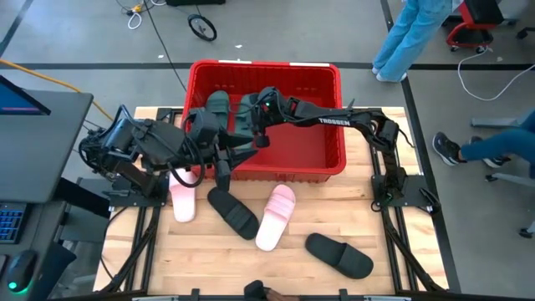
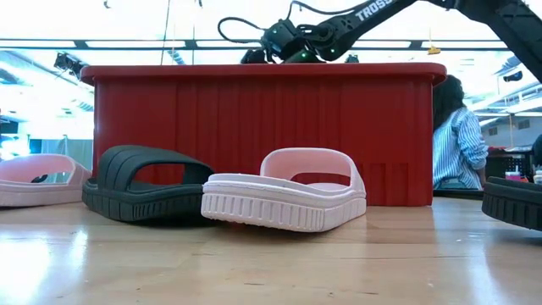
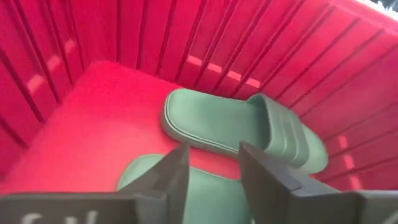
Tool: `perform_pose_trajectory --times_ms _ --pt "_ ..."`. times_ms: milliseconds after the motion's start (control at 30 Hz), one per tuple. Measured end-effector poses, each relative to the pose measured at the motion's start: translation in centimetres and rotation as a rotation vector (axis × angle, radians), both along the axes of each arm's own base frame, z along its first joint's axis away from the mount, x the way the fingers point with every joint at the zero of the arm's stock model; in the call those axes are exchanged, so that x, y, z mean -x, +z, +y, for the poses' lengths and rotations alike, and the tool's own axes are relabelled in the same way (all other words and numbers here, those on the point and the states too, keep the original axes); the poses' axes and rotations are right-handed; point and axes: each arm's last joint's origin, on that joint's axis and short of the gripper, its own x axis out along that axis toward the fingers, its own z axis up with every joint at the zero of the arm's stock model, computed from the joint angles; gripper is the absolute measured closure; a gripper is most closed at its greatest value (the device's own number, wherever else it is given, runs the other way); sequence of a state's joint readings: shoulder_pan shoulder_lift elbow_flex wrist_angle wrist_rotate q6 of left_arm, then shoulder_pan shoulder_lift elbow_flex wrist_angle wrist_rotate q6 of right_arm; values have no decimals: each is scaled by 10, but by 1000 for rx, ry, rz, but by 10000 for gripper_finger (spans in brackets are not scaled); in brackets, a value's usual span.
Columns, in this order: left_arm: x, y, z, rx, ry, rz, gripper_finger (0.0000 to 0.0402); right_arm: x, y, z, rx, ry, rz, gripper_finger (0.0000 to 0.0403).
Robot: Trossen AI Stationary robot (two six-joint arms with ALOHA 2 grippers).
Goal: Pick and place slides into bin
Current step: Put the green slipper into the red bin
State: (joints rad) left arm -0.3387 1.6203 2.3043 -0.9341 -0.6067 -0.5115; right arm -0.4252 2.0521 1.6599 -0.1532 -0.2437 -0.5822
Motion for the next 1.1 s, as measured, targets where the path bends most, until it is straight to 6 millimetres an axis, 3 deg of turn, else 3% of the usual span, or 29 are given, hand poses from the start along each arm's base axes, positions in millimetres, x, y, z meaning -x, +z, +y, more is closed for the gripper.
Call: perform_pose_trajectory --times_ms 100,167,300,433,567,733,800,900,1100 --pt "0 -2 3 24 20 15 230 2 4 1 -66 -50 -4 232" --pt "0 -7 10 31 60 56 230 6 18 6 -85 -78 -33 226" --pt "1 -22 36 40 198 194 230 27 70 27 -74 -123 -97 230" --pt "9 -38 73 32 360 388 237 68 125 56 -178 -237 -139 248" --pt "5 -52 109 -36 458 547 277 117 169 91 -364 -308 -172 287" --pt "-22 -74 157 -96 399 662 361 157 198 136 -406 -267 -189 382" --pt "-39 -91 178 -78 331 676 390 168 206 152 -390 -244 -204 393" --pt "-64 -123 211 -2 217 662 391 179 213 169 -389 -287 -230 389" --pt "-104 -210 271 83 94 679 396 187 207 185 -297 -413 -182 396"
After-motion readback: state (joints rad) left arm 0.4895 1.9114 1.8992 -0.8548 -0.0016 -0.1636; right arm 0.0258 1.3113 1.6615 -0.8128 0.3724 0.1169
